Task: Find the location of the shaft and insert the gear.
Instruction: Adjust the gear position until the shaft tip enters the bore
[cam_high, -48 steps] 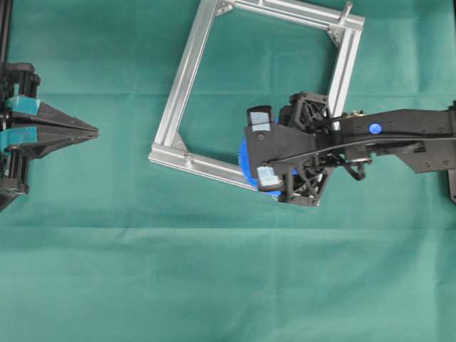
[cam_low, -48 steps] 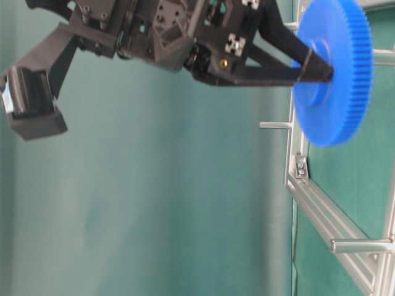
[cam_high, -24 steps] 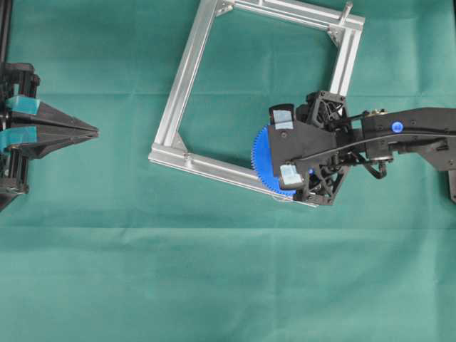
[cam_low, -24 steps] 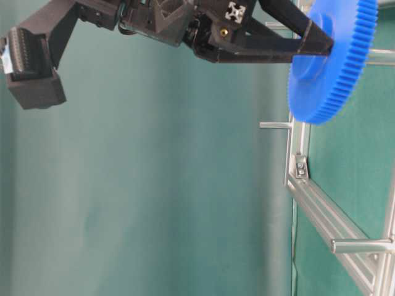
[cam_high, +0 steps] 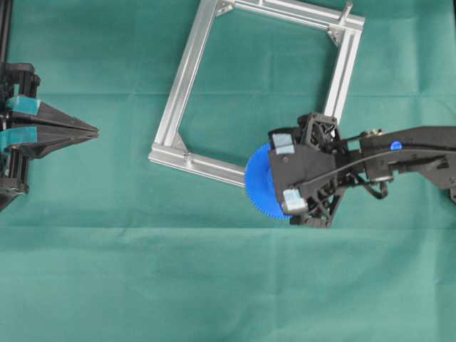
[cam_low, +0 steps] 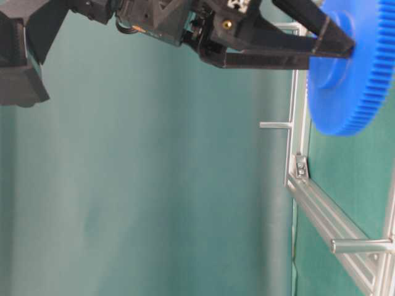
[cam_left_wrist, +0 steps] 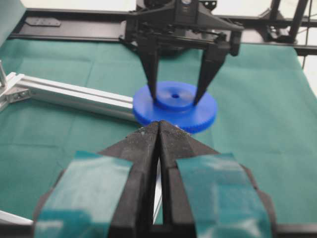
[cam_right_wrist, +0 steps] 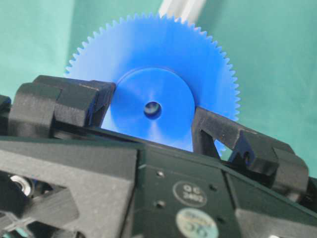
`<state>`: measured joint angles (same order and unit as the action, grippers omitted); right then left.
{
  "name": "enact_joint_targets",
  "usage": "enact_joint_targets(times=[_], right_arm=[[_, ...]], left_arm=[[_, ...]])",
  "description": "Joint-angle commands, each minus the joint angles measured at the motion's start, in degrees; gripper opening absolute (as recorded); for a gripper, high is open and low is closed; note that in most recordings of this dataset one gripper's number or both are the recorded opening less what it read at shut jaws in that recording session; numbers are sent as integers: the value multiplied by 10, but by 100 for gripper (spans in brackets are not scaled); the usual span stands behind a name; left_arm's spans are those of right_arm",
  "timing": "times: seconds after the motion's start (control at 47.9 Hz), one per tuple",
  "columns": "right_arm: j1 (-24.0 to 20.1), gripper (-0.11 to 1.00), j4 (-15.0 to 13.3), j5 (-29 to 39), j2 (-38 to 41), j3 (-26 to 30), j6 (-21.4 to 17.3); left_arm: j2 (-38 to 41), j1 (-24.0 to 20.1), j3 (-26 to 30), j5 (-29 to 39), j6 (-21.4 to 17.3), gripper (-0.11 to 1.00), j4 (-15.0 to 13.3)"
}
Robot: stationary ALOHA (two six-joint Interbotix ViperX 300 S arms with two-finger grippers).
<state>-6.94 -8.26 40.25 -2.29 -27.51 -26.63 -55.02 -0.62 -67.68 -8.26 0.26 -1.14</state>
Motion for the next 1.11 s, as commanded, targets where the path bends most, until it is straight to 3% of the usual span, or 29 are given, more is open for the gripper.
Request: enact_joint_targets(times=[0.0,0.167,0.522,1.086], right_arm=[[-9,70,3,-4,-3,20,-2],[-11,70,1,-3,1,24,-4],[9,70,-32,-2,1,10,-4],[34,70,-35,-4,0,-12,-4]], left_arm=[[3,-1,17,-2,-1,1,-1],[3,-1,17,-3,-2,1,-1],[3,0,17,-3,-1,1,-1],[2,-1,17,-3,-1,1,-1]])
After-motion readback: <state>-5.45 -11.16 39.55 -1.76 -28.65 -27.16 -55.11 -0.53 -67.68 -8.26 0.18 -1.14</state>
